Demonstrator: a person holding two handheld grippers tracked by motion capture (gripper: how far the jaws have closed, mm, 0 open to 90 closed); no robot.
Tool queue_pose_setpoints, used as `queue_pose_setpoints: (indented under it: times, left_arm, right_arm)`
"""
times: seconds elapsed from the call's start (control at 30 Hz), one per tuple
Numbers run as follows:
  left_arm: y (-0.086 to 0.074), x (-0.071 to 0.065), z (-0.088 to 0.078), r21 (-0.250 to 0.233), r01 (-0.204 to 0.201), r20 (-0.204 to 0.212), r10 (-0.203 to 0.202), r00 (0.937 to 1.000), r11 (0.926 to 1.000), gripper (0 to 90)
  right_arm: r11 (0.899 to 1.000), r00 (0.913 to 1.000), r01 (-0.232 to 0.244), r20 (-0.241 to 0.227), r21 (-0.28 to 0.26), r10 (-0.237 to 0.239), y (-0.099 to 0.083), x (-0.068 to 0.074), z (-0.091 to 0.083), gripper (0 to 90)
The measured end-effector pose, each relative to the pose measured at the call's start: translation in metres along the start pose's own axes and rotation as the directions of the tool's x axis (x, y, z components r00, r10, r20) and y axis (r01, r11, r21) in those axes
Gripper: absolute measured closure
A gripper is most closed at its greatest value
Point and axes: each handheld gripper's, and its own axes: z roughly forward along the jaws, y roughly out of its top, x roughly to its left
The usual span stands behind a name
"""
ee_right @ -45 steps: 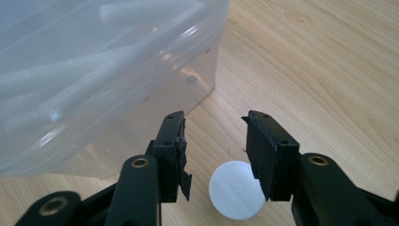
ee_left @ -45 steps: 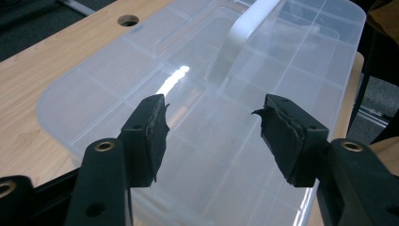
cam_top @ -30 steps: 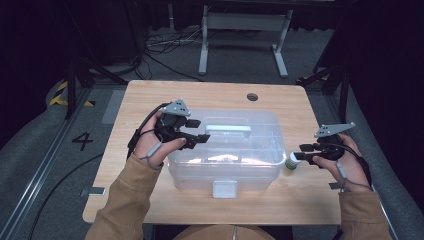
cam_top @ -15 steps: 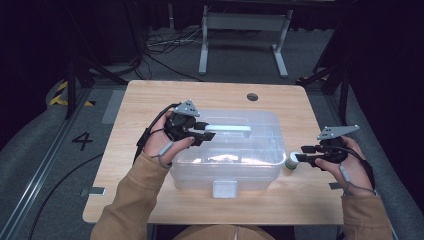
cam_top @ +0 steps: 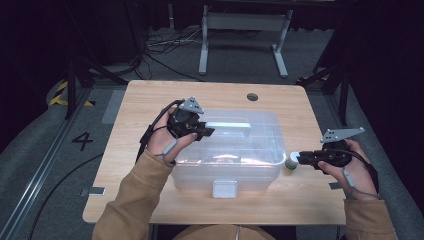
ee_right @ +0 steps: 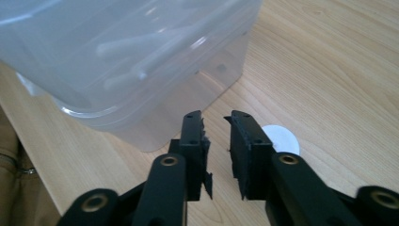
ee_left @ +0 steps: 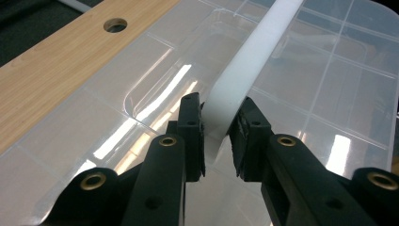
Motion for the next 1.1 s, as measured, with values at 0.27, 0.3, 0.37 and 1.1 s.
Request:
queue_pose_setpoints:
  times: [0.27, 0.3, 0.37, 1.1]
  left_arm:
    - [0.010, 0.003, -0.003, 0.030, -0.003, -0.009, 0.003, 1.0000, 0.9995, 76.1]
    - [0.012, 0.004, -0.004, 0.035, -0.002, -0.008, 0.003, 1.0000, 0.9994, 76.1]
    - [0.014, 0.006, -0.004, 0.041, 0.002, -0.003, -0.002, 1.0000, 0.9992, 76.1]
    - [0.040, 0.027, -0.009, 0.079, 0.058, 0.026, -0.060, 0.9978, 0.9952, 75.9]
  right_arm:
    - [1.000, 0.9994, 0.019, -0.030, -0.019, -0.019, 0.004, 0.010, -0.006, 86.2]
    - [1.000, 0.9991, 0.020, -0.036, -0.021, -0.021, 0.004, 0.011, -0.006, 86.4]
    - [0.999, 0.9985, 0.026, -0.047, -0.028, -0.027, 0.005, 0.013, -0.007, 87.1]
    - [0.995, 0.9817, 0.096, -0.164, -0.010, -0.097, 0.014, 0.035, 0.001, 89.7]
